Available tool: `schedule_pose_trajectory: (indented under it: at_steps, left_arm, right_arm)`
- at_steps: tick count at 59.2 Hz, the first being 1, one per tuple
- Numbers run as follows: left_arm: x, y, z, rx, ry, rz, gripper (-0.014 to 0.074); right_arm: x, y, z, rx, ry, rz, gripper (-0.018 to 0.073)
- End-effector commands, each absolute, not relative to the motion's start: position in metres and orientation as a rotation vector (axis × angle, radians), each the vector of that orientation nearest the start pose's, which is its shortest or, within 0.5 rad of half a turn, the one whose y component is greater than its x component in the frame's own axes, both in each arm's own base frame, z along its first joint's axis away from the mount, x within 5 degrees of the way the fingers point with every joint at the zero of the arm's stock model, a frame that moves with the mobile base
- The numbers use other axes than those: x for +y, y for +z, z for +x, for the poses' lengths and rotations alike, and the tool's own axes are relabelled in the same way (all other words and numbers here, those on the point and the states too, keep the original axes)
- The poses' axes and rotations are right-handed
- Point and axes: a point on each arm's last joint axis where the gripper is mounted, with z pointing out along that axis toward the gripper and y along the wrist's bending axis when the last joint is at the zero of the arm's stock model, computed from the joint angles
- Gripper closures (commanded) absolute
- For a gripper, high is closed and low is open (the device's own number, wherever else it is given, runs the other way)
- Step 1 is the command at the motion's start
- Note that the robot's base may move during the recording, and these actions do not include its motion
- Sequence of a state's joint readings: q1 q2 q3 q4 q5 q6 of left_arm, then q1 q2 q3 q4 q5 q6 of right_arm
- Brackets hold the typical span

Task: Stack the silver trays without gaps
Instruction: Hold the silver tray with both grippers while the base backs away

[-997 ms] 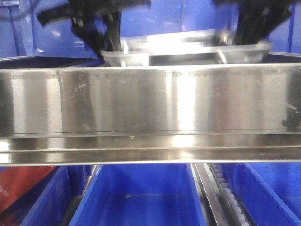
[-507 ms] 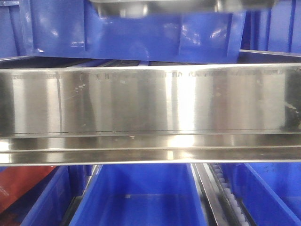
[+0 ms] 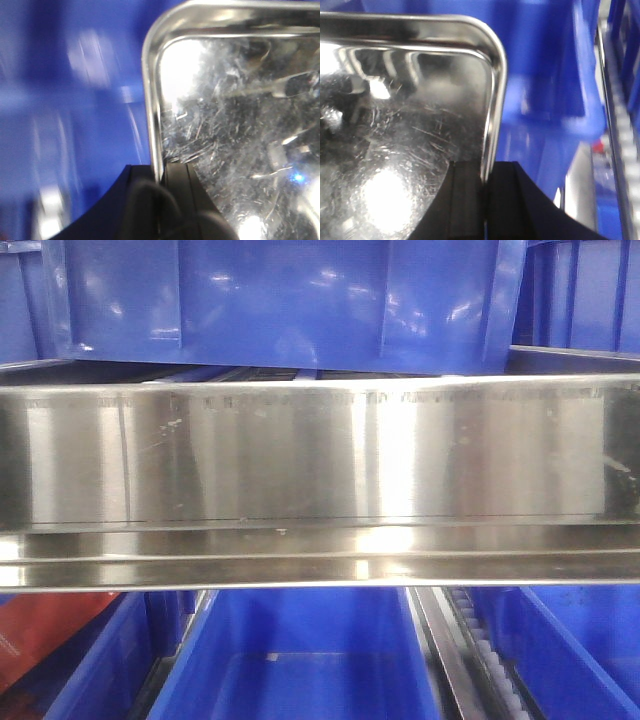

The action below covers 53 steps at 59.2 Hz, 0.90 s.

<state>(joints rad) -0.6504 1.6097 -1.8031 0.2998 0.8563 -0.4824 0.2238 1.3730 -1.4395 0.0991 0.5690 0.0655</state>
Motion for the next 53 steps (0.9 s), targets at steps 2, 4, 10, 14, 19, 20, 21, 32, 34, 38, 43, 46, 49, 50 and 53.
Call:
schedule_pose_trajectory:
  at_steps: [2,4,10,14,19,20,21,32,34,38,43,46,49,50,53]
  left_arm:
    - [-0.2020,0.4661,0.2964,1.961,-0.314,0.294,0.0616]
    - [-0.2024,0.4674,0.2968,1.944,-0.317,0.297,0.0616]
    - [-0.2031,0.4687,0.2971,1.929,-0.326,0.299,0.0616]
    - [-0.2031,0.4687,0.2971,1.929,-0.326,0.299,0.0616]
    - [-0.2033,0.4688,0.2971,1.928,-0.329,0.299,0.0616]
    - [-0.2033,0.4688,0.2971,1.928,-0.329,0.299,0.0616]
    - [-0.2033,0.4688,0.2971,1.928,-0.329,0.299,0.0616]
    - [-0.2034,0.4690,0.2971,1.926,-0.330,0.299,0.0616]
    - [-0.2034,0.4690,0.2971,1.926,-0.330,0.299,0.0616]
    - [-0.2034,0.4690,0.2971,1.926,-0.330,0.299,0.0616]
    - [-0.2034,0.4690,0.2971,1.926,-0.330,0.299,0.0616]
    - [-0.2034,0.4690,0.2971,1.926,-0.330,0.299,0.0616]
    - [-0.2034,0.4690,0.2971,1.926,-0.330,0.299,0.0616]
    - [-0.2034,0.4690,0.2971,1.926,-0.330,0.299,0.0616]
    - [-0.2034,0.4690,0.2971,1.926,-0.330,0.299,0.0616]
  right_arm:
    - [0.0736,0.4459,0.3004,1.862,0.284,-0.123,0.0640]
    - [0.0736,0.4469,0.3007,1.849,0.285,-0.121,0.0640]
    - [0.0736,0.4478,0.3009,1.840,0.285,-0.120,0.0640]
    - [0.0736,0.4478,0.3009,1.840,0.285,-0.120,0.0640]
    - [0.0736,0.4478,0.3009,1.840,0.285,-0.120,0.0640]
    - [0.0736,0.4478,0.3009,1.840,0.285,-0.120,0.0640]
    - [0.0736,0.4478,0.3009,1.840,0.285,-0.120,0.0640]
    - [0.0736,0.4478,0.3009,1.840,0.285,-0.120,0.0640]
    - [0.0736,0.4478,0.3009,1.840,0.285,-0.120,0.0640]
    - [0.0736,0.4478,0.3009,1.840,0.285,-0.120,0.0640]
    - [0.0736,0.4478,0.3009,1.840,0.285,-0.120,0.0640]
    - [0.0736,0.4478,0.3009,1.840,0.285,-0.120,0.0640]
    - [0.0736,0.4478,0.3009,1.840,0.285,-0.120,0.0640]
    - [0.0736,0.4478,0.3009,1.840,0.285,-0.120,0.0640]
    - [0.0736,0.4478,0.3009,1.840,0.285,-0.120,0.0640]
